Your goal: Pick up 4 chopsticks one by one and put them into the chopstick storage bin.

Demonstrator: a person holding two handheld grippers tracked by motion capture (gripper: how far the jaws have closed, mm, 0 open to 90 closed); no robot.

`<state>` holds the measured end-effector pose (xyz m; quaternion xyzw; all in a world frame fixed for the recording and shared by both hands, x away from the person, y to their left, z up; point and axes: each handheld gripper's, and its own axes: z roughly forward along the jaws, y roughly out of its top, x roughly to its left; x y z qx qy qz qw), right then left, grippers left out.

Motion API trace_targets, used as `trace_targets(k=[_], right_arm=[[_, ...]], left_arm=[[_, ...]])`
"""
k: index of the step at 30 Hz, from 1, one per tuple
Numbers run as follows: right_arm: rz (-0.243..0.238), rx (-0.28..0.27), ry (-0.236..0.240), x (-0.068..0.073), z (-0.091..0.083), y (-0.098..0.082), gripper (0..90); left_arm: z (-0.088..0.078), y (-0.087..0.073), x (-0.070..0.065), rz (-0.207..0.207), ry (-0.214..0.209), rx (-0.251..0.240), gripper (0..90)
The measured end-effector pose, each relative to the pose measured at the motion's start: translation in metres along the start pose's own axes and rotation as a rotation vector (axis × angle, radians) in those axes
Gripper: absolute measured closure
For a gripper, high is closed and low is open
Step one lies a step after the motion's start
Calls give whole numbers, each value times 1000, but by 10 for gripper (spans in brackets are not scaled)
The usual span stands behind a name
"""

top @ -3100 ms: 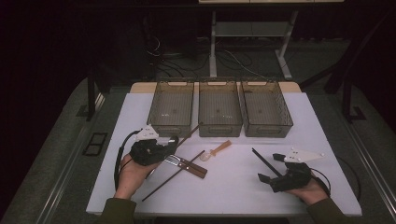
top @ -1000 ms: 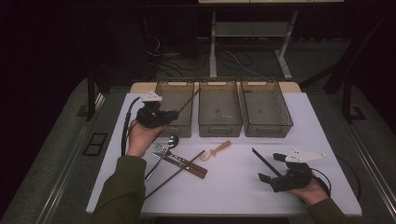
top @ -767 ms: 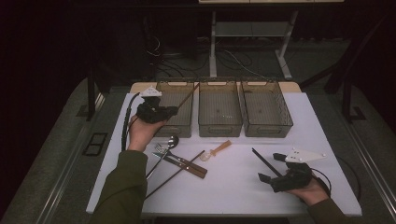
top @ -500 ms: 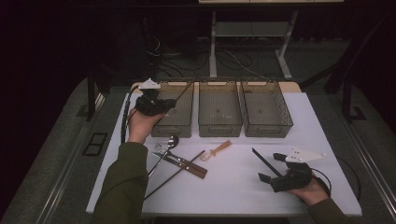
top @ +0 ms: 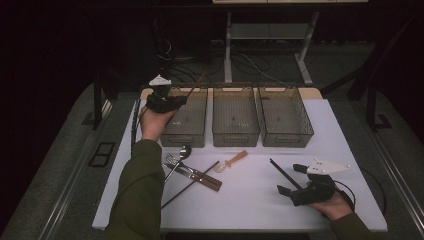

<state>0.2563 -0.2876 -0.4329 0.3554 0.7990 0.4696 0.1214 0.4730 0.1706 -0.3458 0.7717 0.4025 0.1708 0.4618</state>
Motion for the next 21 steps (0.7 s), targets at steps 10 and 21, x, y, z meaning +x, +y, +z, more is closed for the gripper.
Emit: trace_targets(k=[10, 21], right_arm=[[-3, 0, 9, 1, 0, 0, 14], [3, 1, 10, 1, 1, 0, 14]], left_arm=[[12, -10, 16, -43, 64, -11, 835], [20, -22, 18, -43, 112, 30, 835]])
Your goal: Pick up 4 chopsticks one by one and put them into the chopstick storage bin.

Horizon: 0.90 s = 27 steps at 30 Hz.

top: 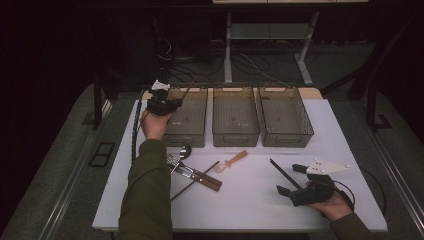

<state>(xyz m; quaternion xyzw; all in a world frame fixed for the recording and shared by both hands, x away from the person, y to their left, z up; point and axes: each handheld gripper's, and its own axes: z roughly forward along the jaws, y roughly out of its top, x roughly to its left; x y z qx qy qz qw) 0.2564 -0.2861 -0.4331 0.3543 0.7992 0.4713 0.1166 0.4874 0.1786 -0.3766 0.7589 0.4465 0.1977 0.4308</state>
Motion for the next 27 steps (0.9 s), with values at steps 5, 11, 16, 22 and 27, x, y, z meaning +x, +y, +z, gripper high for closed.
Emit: trace_targets(k=[5, 11, 16, 22, 27], right_arm=[[0, -2, 0, 0, 0, 0, 14], [0, -2, -1, 0, 0, 0, 14], [2, -1, 0, 0, 0, 0, 14], [3, -3, -2, 0, 0, 0, 14], [0, -2, -3, -1, 0, 0, 14]], left_arm=[[3, -4, 1, -16, 11, 9, 834], [4, -7, 2, -22, 24, 27, 807], [2, -5, 2, -29, 26, 18, 752], [-3, -2, 0, -24, -1, 7, 685], [-13, 1, -3, 2, -21, 5, 619]])
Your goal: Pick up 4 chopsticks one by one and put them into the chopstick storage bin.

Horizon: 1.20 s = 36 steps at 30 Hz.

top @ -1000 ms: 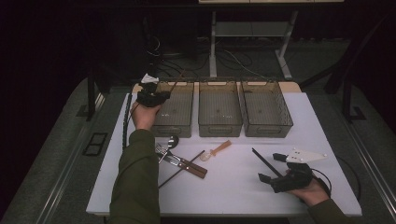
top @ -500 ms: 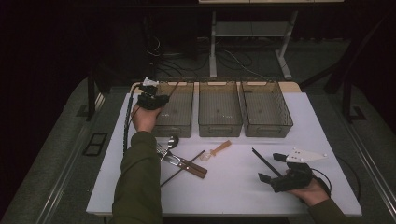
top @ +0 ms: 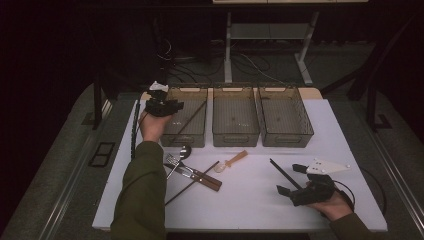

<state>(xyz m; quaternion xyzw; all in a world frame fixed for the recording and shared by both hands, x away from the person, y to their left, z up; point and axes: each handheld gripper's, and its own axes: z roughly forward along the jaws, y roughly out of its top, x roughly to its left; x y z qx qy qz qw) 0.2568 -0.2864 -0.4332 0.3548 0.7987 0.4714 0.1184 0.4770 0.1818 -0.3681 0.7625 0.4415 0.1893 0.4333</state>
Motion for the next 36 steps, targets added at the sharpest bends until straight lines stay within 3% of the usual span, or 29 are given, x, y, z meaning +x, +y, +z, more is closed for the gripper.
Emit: trace_targets(k=[6, 11, 17, 23, 36], right_arm=[[-2, 2, 0, 1, 0, 0, 14], [-3, -1, 0, 1, 0, 0, 14], [0, 0, 0, 1, 0, 0, 14], [0, 3, -3, 1, 1, 0, 14], [3, 3, -6, 1, 1, 0, 14]], left_arm=[[-15, 5, -11, 54, -41, -18, 556], [-28, 7, -20, 56, -89, -39, 507], [-38, 6, -31, 100, -105, -23, 462], [-44, 1, -43, 131, -147, -9, 404], [-66, -15, -66, 167, -196, 10, 296]])
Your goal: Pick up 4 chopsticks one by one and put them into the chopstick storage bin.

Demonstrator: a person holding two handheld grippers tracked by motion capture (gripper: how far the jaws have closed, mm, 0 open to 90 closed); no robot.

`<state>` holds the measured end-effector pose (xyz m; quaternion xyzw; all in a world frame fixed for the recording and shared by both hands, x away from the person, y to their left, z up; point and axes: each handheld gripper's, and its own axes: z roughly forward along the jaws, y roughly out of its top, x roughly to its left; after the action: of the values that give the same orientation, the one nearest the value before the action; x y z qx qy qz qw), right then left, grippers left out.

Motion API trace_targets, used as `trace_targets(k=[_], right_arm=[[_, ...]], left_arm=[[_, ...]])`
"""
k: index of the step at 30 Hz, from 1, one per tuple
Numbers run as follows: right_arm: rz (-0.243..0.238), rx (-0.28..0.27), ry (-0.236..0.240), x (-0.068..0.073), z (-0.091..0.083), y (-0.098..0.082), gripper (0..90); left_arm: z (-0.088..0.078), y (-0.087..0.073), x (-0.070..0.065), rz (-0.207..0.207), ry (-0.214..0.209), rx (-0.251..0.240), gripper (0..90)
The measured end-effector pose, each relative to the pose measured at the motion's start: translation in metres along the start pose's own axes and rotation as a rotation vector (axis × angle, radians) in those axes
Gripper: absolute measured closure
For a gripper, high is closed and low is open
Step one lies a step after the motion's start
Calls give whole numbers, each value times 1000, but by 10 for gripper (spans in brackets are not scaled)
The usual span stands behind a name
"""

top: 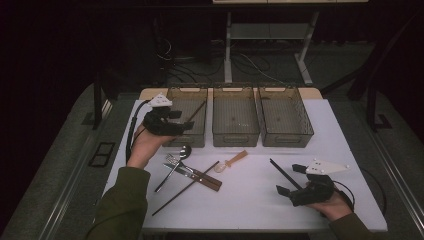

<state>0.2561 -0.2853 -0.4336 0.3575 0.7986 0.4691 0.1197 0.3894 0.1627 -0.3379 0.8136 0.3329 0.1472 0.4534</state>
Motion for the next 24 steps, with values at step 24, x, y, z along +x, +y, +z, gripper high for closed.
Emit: trace_targets(k=[24], right_arm=[[2, -3, -5, -1, 0, 0, 14]], left_arm=[[-16, -38, -49, 34, -42, 7, 159]])
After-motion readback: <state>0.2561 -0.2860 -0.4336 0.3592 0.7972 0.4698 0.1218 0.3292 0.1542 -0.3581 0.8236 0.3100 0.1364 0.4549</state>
